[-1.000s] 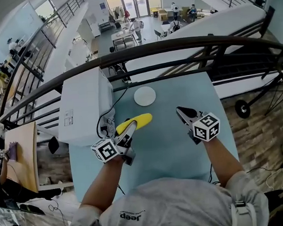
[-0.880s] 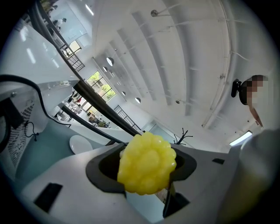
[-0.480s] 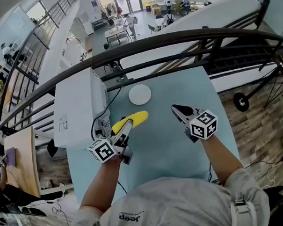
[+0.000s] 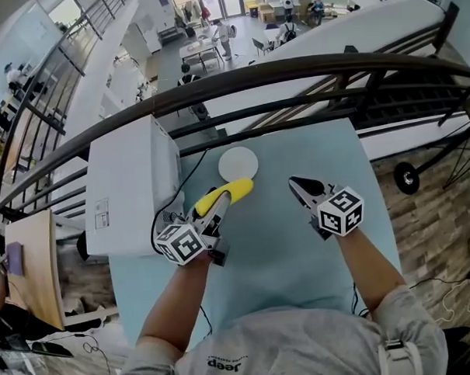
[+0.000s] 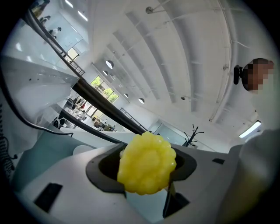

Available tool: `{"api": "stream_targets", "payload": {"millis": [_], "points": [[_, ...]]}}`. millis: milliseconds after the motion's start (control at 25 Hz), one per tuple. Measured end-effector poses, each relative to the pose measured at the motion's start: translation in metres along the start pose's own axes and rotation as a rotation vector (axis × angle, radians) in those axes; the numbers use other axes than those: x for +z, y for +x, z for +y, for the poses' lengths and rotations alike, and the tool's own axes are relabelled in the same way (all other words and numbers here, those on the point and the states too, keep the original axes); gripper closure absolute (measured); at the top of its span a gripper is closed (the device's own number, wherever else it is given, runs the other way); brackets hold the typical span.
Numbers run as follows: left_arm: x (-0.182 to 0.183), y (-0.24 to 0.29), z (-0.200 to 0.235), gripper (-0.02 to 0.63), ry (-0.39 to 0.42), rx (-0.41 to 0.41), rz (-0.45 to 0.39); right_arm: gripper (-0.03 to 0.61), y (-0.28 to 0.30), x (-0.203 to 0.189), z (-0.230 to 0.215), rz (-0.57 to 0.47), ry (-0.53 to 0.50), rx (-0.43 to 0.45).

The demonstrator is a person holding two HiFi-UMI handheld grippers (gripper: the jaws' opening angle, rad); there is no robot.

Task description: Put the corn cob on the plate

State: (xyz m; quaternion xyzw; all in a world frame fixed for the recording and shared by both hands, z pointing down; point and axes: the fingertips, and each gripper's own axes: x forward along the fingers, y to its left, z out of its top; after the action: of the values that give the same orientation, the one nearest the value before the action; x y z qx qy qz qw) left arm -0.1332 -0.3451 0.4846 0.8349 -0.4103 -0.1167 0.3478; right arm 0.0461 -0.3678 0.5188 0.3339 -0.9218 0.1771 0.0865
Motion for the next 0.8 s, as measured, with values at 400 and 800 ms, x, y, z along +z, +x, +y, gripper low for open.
{"api": "stream_targets", "payload": {"millis": [400,800], "points": [[-0.002,0.058,0.075,0.359,0.019,0.056,-0.046,0.561,0.064,-0.022,-0.068,0.009,0.031,-0.018],[-0.017,0.099,0.142,0.359,0.113,0.123,-0.065,0.561,0.138,-0.053,-0.099,0.045,-0.007,0.034]]}}
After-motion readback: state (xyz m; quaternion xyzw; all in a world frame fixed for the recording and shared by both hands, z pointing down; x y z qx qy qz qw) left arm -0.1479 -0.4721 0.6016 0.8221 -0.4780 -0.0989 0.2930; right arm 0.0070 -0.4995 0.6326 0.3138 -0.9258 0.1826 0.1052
